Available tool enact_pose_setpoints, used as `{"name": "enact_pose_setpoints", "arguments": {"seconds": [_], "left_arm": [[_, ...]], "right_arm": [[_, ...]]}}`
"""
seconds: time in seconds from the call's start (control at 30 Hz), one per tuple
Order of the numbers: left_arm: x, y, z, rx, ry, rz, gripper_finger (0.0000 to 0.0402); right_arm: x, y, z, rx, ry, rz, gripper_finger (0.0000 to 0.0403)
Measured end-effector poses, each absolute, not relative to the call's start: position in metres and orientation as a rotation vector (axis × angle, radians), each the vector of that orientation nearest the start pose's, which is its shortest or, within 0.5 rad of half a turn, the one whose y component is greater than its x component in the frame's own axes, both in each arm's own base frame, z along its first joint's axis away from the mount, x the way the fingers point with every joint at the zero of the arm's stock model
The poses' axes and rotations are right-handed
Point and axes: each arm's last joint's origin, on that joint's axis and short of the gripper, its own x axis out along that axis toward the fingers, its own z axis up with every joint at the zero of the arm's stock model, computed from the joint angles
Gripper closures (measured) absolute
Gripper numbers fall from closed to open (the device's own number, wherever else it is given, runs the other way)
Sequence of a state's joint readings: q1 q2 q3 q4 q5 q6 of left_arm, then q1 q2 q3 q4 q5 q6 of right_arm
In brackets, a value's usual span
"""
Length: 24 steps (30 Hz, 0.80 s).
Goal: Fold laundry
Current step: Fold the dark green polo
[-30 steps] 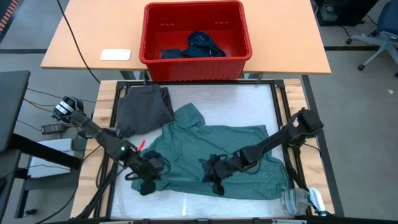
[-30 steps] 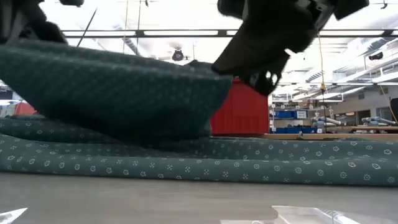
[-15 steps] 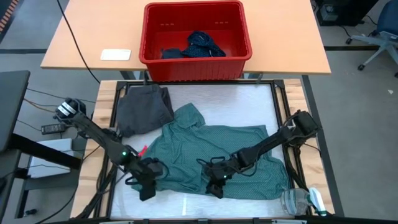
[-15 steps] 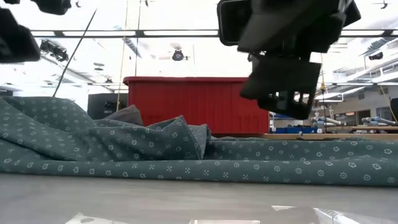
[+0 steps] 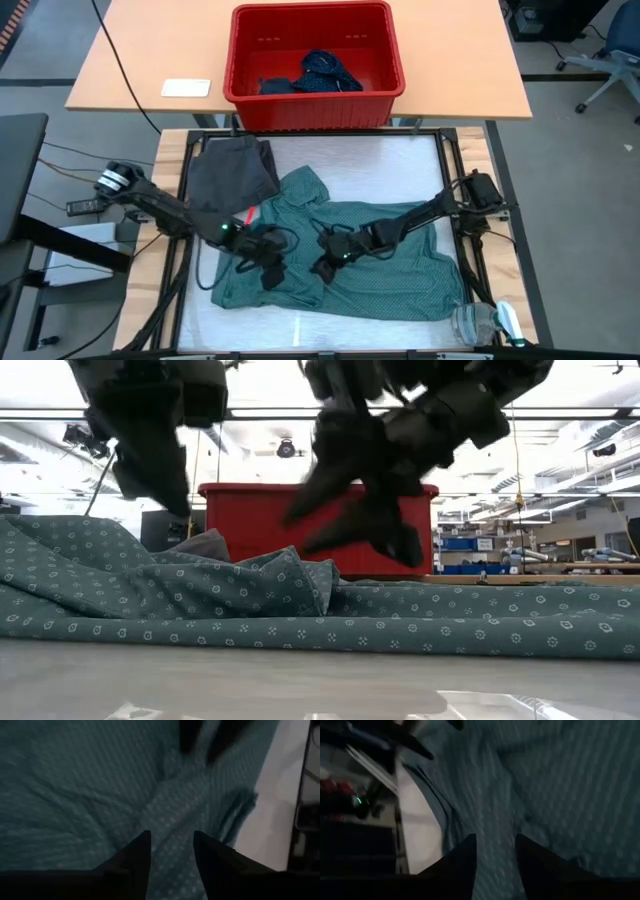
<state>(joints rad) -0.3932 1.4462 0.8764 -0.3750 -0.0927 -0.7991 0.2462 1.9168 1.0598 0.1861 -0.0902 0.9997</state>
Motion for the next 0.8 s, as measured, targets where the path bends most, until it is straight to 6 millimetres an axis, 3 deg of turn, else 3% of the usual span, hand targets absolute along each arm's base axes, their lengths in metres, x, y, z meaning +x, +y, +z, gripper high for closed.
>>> {"name": "enact_pose_setpoints", "arguments": {"seconds": [0.17,0.33,0.53,0.8], "left_arm": [[0.259,-0.110,0.183,-0.491,1.133,0.122,0.0249],[0.245,-0.102,0.176,-0.438,1.287,0.229,0.0249],[0.234,-0.093,0.194,-0.471,1.273,0.279,0.0249],[0.225,-0.099,0.230,-0.536,1.056,0.177,0.0249]], "right_arm": [[0.370,0.099,0.130,0.873,0.902,-0.118,0.0280],[0.362,0.093,0.125,0.849,0.954,-0.270,0.0290],[0.364,0.093,0.128,0.845,0.913,-0.277,0.0292],[0.362,0.088,0.130,0.871,0.911,-0.331,0.0292]]}}
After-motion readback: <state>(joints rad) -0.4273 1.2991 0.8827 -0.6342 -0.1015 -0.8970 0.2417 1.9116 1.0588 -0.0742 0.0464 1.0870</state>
